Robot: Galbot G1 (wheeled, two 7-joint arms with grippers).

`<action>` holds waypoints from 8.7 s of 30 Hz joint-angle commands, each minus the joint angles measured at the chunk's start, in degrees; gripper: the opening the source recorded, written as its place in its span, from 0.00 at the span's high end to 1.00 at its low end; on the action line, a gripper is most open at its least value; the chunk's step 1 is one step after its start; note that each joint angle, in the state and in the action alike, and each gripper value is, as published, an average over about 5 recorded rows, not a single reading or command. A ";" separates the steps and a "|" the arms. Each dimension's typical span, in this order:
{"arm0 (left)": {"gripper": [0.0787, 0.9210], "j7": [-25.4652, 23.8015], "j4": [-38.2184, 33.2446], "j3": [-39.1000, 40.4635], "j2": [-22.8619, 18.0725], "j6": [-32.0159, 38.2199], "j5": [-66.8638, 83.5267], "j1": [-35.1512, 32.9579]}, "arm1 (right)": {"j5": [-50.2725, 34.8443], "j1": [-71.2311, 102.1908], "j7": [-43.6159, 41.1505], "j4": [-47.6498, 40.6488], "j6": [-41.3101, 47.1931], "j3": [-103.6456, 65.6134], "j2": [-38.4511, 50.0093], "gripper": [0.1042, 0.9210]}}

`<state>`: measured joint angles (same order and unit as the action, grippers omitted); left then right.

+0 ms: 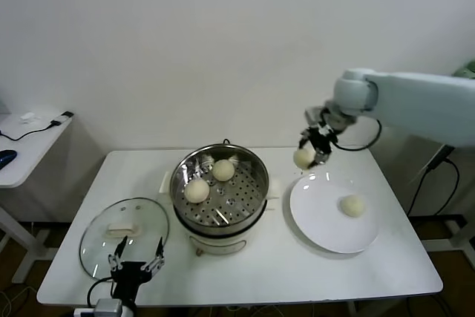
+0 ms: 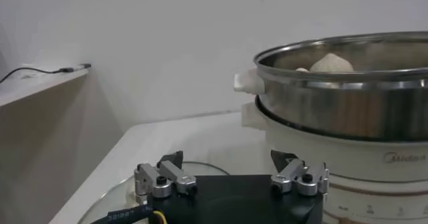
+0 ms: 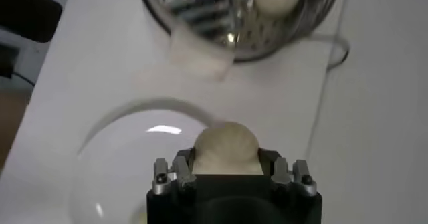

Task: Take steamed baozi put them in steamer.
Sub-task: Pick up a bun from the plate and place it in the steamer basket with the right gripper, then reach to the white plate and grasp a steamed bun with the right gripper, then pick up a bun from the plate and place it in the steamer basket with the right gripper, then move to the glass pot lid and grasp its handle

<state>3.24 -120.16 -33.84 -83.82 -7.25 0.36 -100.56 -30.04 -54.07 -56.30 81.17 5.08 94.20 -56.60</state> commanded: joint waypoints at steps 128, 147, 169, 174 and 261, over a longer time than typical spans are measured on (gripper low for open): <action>0.12 0.30 -1.35 -0.13 -1.59 0.87 -1.86 -3.58 | -17.05 -5.96 3.07 -5.00 7.77 9.84 6.18 0.37; 0.12 -0.11 -1.74 0.45 -1.08 -0.03 -0.95 -2.01 | -29.66 3.74 17.36 4.03 19.29 5.32 -12.83 0.37; 0.12 -0.13 -1.13 0.33 -1.12 -0.04 -0.57 -1.70 | -20.93 16.89 21.39 -3.48 19.54 -0.03 -11.61 0.37; 0.12 -0.14 -1.39 0.32 -1.07 -0.05 -0.64 -1.97 | -22.57 15.48 17.61 -4.10 16.06 -1.27 -10.98 0.27; 0.12 30.97 35.46 -3.73 11.64 8.12 -72.45 11.02 | 11.76 137.83 51.54 12.41 -18.34 -126.89 -19.16 0.12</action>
<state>29.89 -93.32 -37.62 -73.42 2.73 -58.14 -91.99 -18.99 82.92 -4.80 93.30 -13.32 -32.17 -74.51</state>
